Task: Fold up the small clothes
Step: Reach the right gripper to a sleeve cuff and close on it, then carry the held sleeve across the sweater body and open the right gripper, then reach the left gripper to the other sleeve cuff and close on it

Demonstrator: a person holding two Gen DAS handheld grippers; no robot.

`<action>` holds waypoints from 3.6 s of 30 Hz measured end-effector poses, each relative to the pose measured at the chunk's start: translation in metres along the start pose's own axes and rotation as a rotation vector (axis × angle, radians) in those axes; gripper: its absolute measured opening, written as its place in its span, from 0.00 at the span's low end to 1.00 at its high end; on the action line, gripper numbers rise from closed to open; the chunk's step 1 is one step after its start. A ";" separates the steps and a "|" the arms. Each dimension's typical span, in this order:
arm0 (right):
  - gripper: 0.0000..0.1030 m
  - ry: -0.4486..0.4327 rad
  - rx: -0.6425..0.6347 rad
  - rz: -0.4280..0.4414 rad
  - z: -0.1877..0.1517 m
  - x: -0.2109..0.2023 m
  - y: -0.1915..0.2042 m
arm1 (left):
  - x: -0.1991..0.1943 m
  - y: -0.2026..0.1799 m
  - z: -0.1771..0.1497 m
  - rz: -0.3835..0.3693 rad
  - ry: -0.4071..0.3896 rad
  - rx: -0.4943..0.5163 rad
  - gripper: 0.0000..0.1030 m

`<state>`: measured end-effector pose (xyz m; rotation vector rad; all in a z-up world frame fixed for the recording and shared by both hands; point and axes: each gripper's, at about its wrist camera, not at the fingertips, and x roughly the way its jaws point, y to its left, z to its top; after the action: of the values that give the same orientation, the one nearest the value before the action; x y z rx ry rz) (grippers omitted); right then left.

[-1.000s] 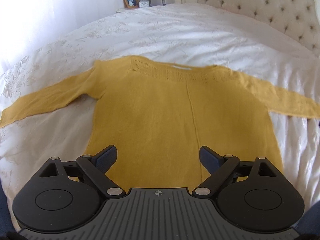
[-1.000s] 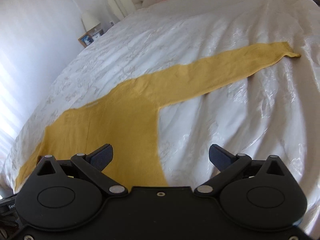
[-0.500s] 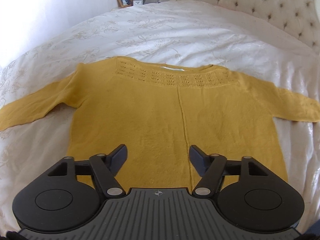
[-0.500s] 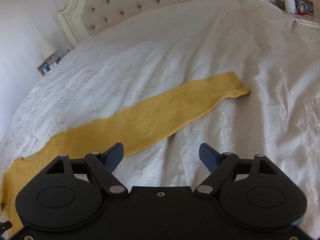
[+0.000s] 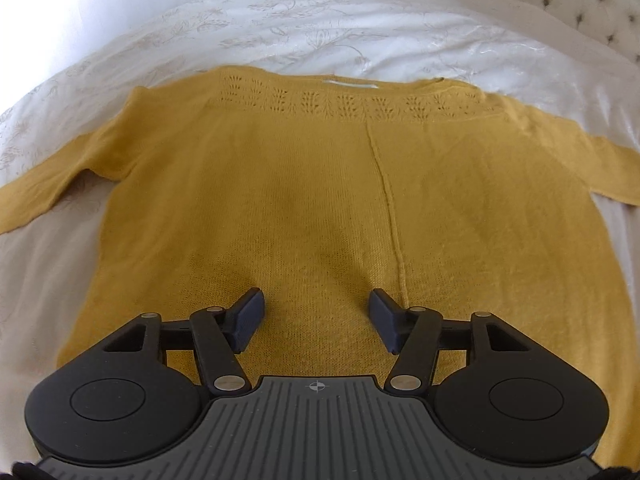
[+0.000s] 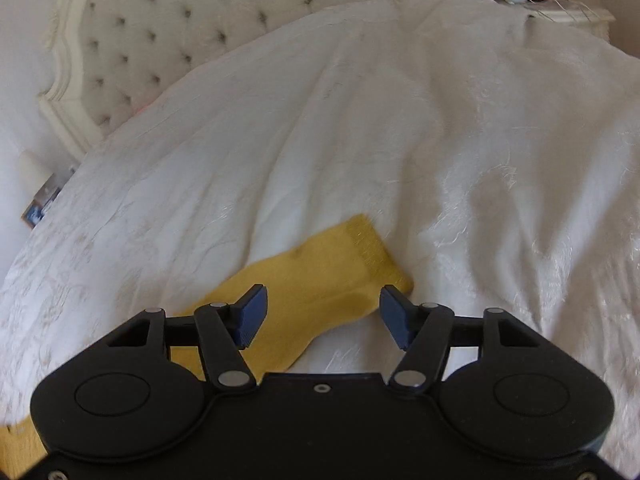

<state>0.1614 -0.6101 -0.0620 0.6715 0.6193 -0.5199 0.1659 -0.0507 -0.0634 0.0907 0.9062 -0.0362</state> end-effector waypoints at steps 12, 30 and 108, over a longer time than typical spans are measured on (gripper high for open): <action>0.71 0.084 0.105 0.015 0.012 0.045 -0.034 | 0.006 -0.005 -0.004 0.023 -0.019 0.024 0.69; 0.13 0.015 -0.157 0.202 0.037 -0.045 0.092 | -0.013 0.033 -0.009 -0.069 -0.059 -0.031 0.72; 0.83 0.277 -0.667 0.758 -0.332 -0.099 0.356 | 0.016 0.458 -0.032 -0.080 -0.361 -0.897 0.40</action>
<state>0.1956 -0.1142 -0.0561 0.2929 0.6899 0.4854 0.1828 0.4081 -0.0669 -0.7650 0.4996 0.2717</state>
